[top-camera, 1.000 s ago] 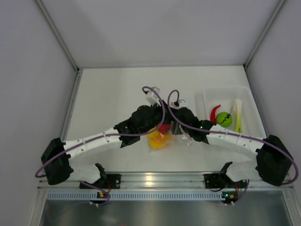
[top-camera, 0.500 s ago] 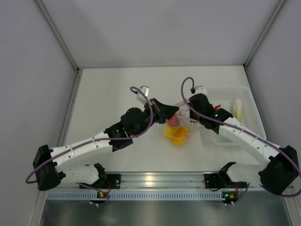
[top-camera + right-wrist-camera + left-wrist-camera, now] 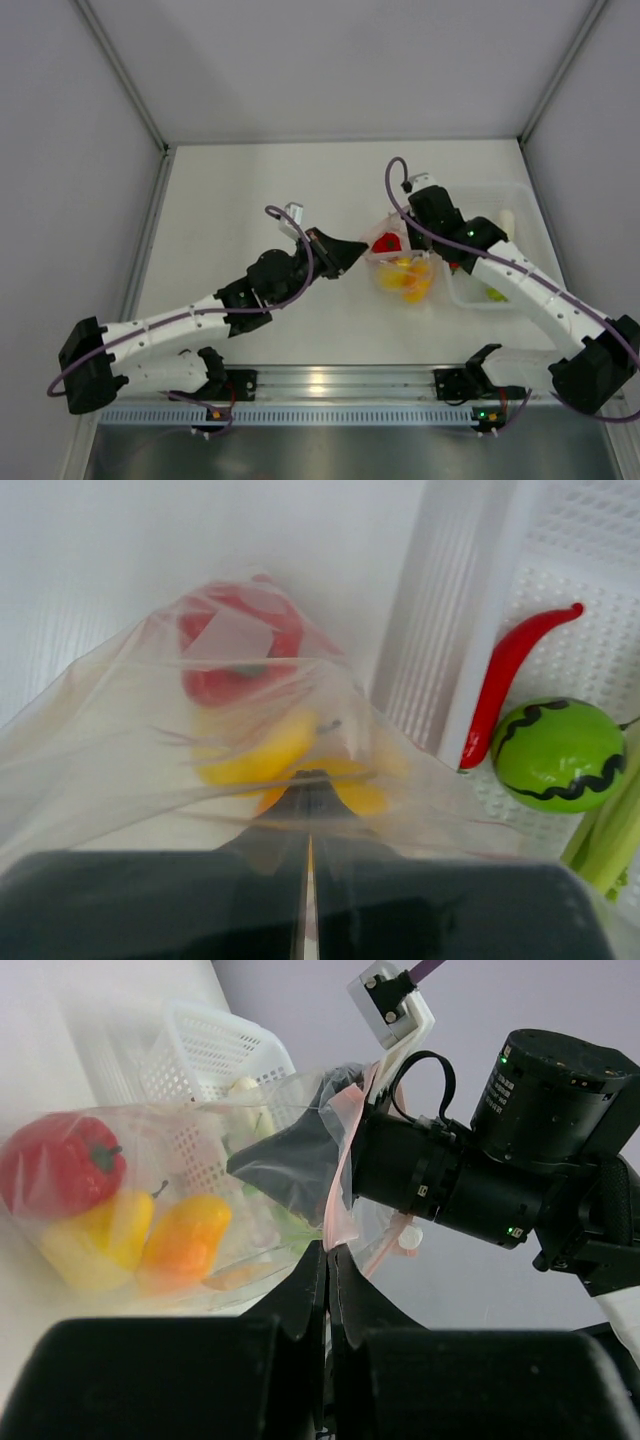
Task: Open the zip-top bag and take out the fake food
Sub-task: Pick up the fake fruit from the zipper food storage bag.
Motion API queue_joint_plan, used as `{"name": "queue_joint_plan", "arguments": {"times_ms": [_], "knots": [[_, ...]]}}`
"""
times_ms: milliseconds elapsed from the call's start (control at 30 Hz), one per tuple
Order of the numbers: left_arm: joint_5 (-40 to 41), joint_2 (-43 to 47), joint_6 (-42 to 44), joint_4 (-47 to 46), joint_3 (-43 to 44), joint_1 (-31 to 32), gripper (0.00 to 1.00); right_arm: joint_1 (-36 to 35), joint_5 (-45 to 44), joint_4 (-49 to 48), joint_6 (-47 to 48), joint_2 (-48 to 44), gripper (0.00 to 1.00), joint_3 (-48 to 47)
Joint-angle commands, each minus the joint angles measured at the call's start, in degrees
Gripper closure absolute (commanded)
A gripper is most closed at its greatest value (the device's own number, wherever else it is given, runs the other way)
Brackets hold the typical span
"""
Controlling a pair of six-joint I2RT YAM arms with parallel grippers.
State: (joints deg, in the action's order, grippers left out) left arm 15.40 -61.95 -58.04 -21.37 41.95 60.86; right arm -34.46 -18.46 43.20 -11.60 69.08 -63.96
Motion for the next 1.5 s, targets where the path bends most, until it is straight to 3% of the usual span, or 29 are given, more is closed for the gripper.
{"name": "queue_joint_plan", "arguments": {"times_ms": [0, 267, 367, 667, 933, 1100, 1467], "knots": [[6.13, 4.38, 0.56, -0.52, -2.4, -0.74, 1.0, 0.8, 2.96, 1.9, -1.94, -2.11, 1.0, 1.99], [8.51, 7.28, 1.35, -0.52, -7.32, -0.74, 1.0, -9.04, 4.04, 1.45, -5.71, 0.53, 1.0, 6.21], [7.98, 7.55, 1.35, -0.52, -7.85, -0.74, 1.0, -10.01, 5.97, -0.65, -6.6, -0.7, 0.92, 8.49], [5.44, 5.97, 1.17, -0.52, -7.5, -0.74, 1.0, -11.16, 4.31, -8.83, -6.68, 0.61, 0.8, 13.69], [3.94, 4.47, -0.05, -0.69, -8.55, -0.66, 1.0, -11.16, -1.4, -2.95, -16.08, 6.51, 0.7, 10.7], [3.24, 4.82, -0.23, -0.61, -8.73, -0.66, 1.0, -11.07, -3.77, -4.09, -18.9, 7.21, 0.71, 12.72], [0.95, 5.09, -0.14, -0.61, -8.29, -0.66, 1.0, -7.64, -2.19, -17.18, -30.14, 0.88, 0.72, 17.12]]}}
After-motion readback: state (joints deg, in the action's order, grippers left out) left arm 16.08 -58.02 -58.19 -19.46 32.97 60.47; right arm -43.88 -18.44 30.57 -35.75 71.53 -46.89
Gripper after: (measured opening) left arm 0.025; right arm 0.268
